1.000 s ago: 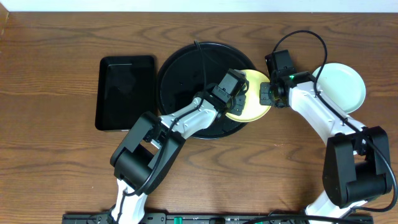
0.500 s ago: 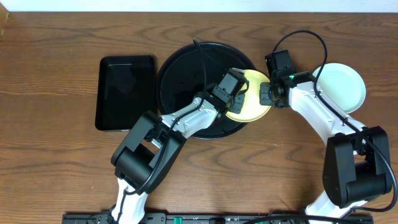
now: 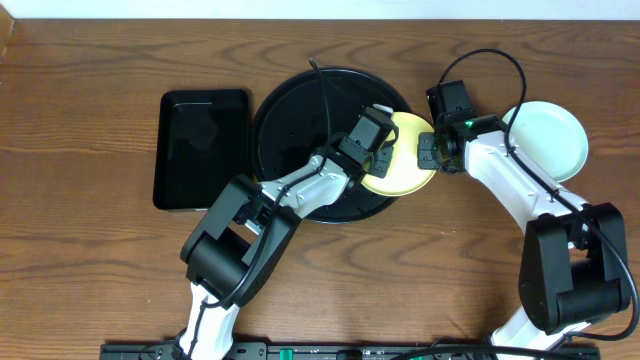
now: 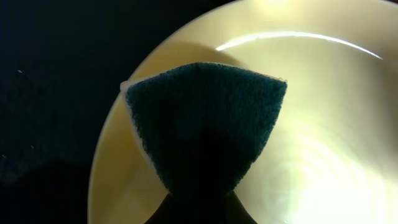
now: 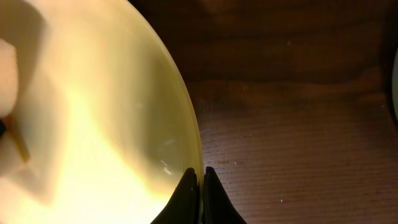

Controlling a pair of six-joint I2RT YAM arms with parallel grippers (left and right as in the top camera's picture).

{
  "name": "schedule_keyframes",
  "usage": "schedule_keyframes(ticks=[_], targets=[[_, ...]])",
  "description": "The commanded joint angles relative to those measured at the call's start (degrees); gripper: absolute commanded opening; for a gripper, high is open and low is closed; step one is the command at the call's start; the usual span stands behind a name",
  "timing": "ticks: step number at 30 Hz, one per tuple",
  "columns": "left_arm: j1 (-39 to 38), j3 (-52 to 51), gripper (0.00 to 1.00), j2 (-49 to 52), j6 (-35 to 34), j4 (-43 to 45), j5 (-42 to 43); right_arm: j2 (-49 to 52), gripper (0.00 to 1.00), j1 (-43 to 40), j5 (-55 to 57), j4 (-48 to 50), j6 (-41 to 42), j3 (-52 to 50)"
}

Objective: Clean dirty plates on tray and stack at the side

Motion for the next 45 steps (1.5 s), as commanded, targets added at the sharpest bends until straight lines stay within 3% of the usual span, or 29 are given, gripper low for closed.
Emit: schedule_keyframes(ticks=[1, 21, 33, 40, 45], targets=[[1.1, -0.8, 0.08, 2.6, 1.5, -0.2, -1.1, -0.7, 0.01, -0.2, -0.9, -0.2, -1.3, -0.4], [1.4, -0.8, 0.08, 3.1, 2.4, 4.7, -1.1, -0.7, 0.01, 0.1, -0.9, -0.3, -1.3, -0.4], [3.9, -0.8, 0.08, 2.6, 10.2, 17.5, -4.0, -0.7, 0.01, 0.1, -0.9, -0.3, -1.3, -0.4], [6.8, -0.7, 0.08, -8.3, 10.1, 17.4, -6.0, -0.7, 0.01, 0.1, -0.9, -0.2, -1.3, -0.4], [8.9, -0.7, 0.08, -22.5, 8.9, 5.0, -6.1, -0.7, 0.01, 0.1, -0.9, 0.5, -1.7, -0.4]])
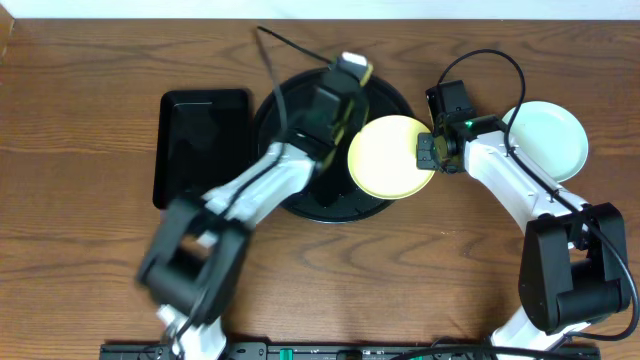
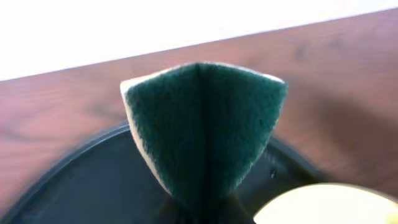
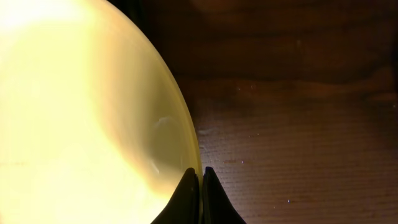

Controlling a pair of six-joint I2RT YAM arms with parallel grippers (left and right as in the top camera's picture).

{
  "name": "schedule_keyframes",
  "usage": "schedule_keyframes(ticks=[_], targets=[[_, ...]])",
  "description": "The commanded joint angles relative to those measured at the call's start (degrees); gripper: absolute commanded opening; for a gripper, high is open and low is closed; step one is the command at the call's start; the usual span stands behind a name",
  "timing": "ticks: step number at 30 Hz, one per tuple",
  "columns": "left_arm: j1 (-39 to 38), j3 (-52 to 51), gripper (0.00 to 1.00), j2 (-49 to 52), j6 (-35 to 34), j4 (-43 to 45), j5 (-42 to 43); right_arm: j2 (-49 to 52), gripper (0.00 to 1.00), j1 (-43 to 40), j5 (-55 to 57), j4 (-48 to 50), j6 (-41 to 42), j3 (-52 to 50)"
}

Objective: Clean dirty plates on tray and stack at the side

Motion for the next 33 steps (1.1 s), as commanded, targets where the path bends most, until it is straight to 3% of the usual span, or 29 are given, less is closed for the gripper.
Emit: schedule_keyframes(ticks=[1, 8, 15, 19, 26, 33], targets=[[1.5, 0.5, 0.08, -11.7, -1.4, -7.2, -1.2, -0.7, 0.01, 0.1, 0.1, 1.0, -2.1, -0.4], [11.7, 0.5, 0.08, -29.0, -11.2, -34.9, -0.8, -3.3, 0.01, 2.3, 3.1, 0.4, -5.6, 6.7], [27.0, 0.5, 0.08, -34.8, -12.2, -52.2, 13.6, -6.2, 0.01, 11.7, 21.9, 1.1, -16.4, 19.6], [33.3, 0.3, 0.08, -33.0, -12.1, -56.5, 19.4, -6.1, 0.01, 18.9, 41.6, 8.7, -25.5, 20.5], [37.9, 0.2, 0.08, -28.6, -10.0, -57.0, 29.9, -3.1, 0.01, 29.2, 61.9, 27.3, -40.9, 18.7], [38.0, 0.2, 0.08, -26.0, -8.5, -57.3, 31.7, -1.0, 0.01, 31.1, 68.2, 31.5, -40.0, 18.7]])
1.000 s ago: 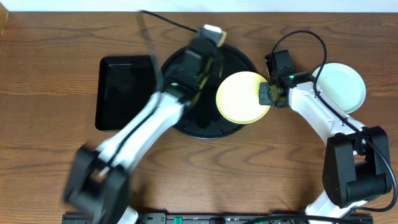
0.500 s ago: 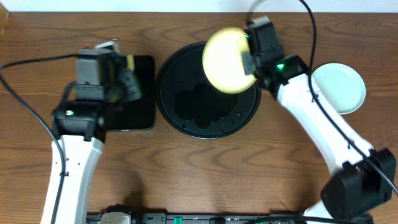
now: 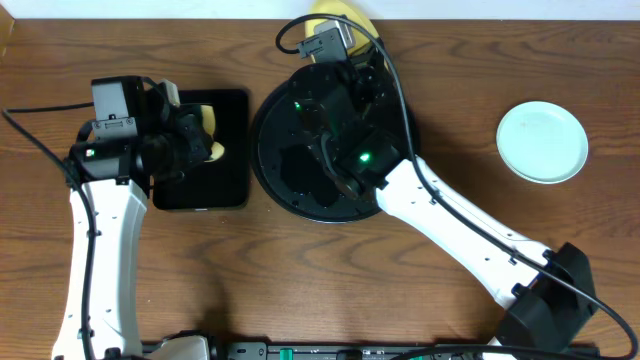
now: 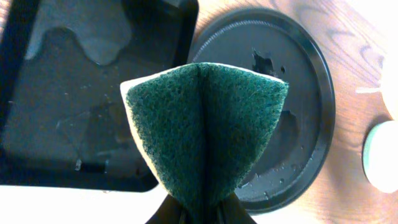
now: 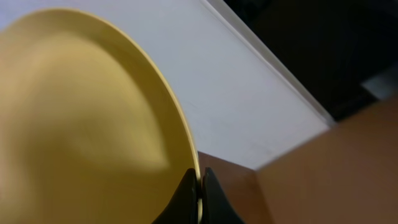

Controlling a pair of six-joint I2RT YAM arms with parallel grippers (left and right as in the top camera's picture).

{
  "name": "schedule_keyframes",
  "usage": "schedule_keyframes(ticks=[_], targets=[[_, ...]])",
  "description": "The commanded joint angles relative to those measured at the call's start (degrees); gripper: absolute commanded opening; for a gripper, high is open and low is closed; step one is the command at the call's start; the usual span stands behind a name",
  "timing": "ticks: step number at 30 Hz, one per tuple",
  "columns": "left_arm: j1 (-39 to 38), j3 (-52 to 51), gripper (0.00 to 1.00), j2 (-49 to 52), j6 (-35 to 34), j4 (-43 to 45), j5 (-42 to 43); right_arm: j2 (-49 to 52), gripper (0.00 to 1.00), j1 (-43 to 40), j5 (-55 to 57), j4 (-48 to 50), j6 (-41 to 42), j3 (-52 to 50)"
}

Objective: Clean dirty plates on tray and stack at the side

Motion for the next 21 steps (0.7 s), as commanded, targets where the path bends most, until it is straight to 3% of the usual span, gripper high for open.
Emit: schedule_keyframes(ticks=[1, 12, 17, 21], targets=[[0.3, -0.3, 0.08, 0.4, 1.6, -0.2, 2.7, 0.7, 0.01, 0.0, 6.7, 0.4, -0.6, -0.5], [0.3, -0.3, 0.08, 0.4, 1.6, -0.2, 2.7, 0.7, 0.01, -0.2, 5.3, 0.5, 1.5, -0.5], [0.3, -0.3, 0.08, 0.4, 1.6, -0.8, 2.6, 0.0, 0.01, -4.2, -5.6, -7.0, 7.4, -0.2], [0.3, -0.3, 0.08, 0.4, 2.1, -1.4, 2.2, -2.3, 0.01, -13.0, -24.9, -21.9, 19.8, 1.5]])
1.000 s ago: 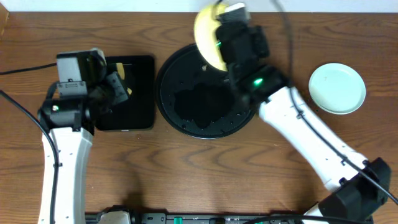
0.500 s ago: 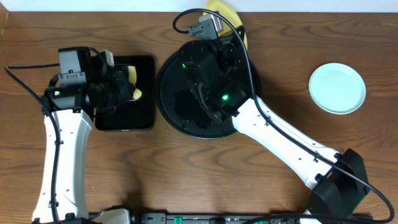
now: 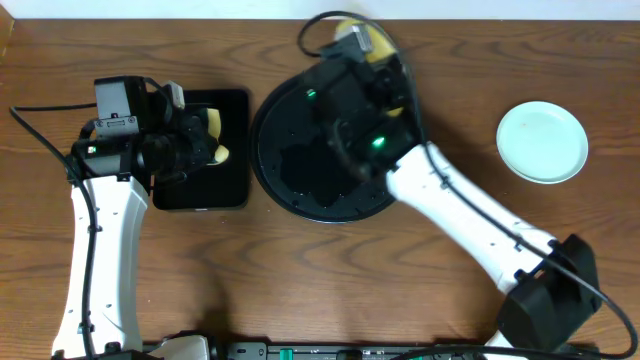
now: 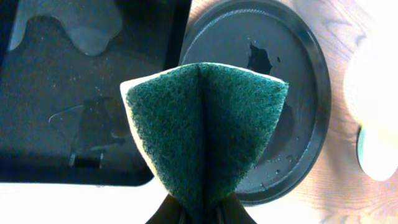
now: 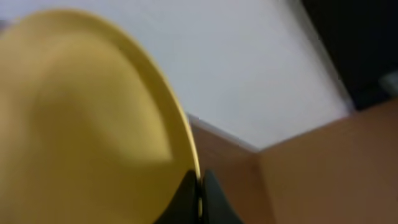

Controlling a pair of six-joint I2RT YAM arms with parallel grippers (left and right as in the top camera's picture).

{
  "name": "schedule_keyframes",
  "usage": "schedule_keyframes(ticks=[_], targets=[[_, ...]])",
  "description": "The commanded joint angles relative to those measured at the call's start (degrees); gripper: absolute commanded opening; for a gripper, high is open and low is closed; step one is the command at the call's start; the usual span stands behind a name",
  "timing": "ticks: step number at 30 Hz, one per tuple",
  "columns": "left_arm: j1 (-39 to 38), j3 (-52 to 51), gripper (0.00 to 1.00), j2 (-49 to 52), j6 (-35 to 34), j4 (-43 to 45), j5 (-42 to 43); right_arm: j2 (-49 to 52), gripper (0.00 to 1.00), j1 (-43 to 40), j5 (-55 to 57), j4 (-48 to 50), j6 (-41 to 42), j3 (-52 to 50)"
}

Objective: Clean dirty plates on tray and stack at the side
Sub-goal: 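Carry the yellow plate right and stack it on the pale green plates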

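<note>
A yellow plate (image 3: 362,38) hangs tilted above the far rim of the round black tray (image 3: 300,175). My right gripper (image 5: 200,186) is shut on the yellow plate's rim (image 5: 87,118). To the left, my left gripper (image 4: 200,210) is shut on a folded green sponge (image 4: 205,137), held above the rectangular black tray (image 3: 190,185). In the overhead view the sponge (image 3: 216,140) shows its yellow edge. A pale green plate (image 3: 543,141) lies on the table at the right.
The rectangular tray (image 4: 56,99) holds patches of water. The round tray (image 4: 298,74) is wet with small droplets and has no plates on it. My right arm stretches diagonally from the front right across the round tray. The table's far edge runs just behind the yellow plate.
My right gripper, with the yellow plate in it, has shifted a little to the right above the round tray's far rim. The left gripper and sponge have barely moved.
The sponge lay on the yellow plate, which my right gripper held at the round tray's right edge. Then the sponge was off the plate, over the tray's far side. Later the sponge hung above the rectangular tray and the plate was raised at the table's far edge.
</note>
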Motion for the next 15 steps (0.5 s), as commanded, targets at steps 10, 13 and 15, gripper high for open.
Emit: schedule_keyframes(ticks=[10, 13, 15], targets=[[0.3, -0.3, 0.08, 0.0, 1.3, -0.2, 0.5, -4.4, 0.01, -47.0, -78.6, -18.7, 23.7, 2.7], [0.3, -0.3, 0.08, 0.0, 1.5, -0.2, 0.5, -3.7, 0.01, -56.3, -79.5, -20.4, 23.6, 2.5], [0.3, -0.3, 0.08, 0.0, 1.5, -0.2, -0.4, -2.8, 0.01, -61.6, -77.5, -21.8, 23.6, 2.5]])
